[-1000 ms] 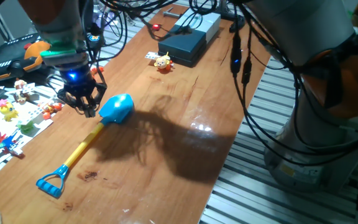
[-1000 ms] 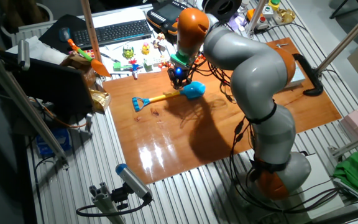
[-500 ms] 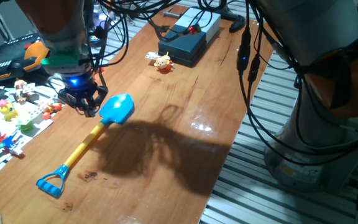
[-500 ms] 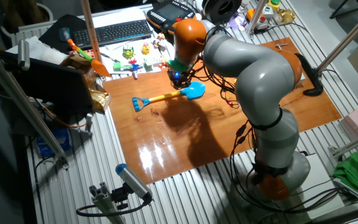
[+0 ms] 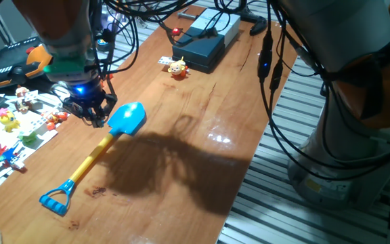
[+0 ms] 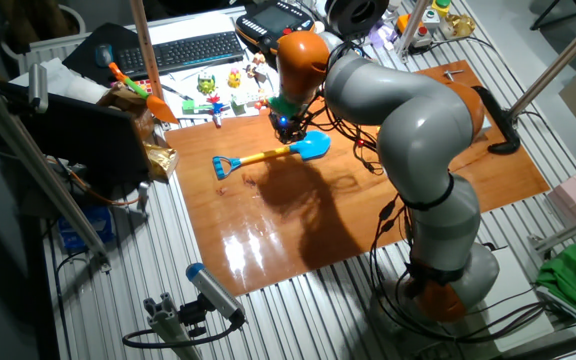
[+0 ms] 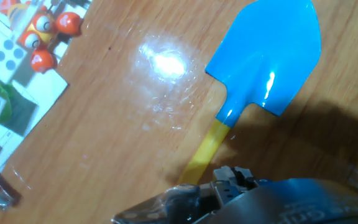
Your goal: Use a shovel to scoop up an object
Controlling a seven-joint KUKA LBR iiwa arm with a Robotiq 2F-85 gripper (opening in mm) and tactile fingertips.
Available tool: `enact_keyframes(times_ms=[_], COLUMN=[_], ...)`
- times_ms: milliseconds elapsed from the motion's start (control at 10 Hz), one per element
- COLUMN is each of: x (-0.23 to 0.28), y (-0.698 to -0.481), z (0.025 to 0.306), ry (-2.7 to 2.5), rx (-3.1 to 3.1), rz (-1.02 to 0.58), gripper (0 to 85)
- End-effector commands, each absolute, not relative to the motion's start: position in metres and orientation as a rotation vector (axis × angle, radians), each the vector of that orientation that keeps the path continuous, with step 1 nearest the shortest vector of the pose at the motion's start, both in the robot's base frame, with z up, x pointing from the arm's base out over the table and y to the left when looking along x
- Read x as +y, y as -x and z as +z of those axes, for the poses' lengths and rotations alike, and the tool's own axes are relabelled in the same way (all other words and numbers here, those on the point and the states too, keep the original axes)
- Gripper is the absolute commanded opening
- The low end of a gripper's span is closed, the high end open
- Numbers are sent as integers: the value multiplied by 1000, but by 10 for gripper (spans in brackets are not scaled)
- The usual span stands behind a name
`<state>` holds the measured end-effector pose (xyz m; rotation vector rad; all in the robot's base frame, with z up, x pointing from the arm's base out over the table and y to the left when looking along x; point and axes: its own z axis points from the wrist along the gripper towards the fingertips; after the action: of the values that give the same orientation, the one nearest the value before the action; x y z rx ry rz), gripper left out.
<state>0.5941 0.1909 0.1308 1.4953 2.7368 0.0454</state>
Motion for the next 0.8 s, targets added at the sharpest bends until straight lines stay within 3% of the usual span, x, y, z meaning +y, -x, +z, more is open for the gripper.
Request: enact_keyframes(times_ms=[0, 400, 500, 700], x=[191, 199, 210, 223], y=[-594, -594, -594, -600], z=[131, 129, 127, 119], ry=[-1476, -1513, -1564, -1649], rx=[2738, 2720, 2674, 2579], rz=[34, 47, 61, 15], gripper=[7, 7, 53, 257])
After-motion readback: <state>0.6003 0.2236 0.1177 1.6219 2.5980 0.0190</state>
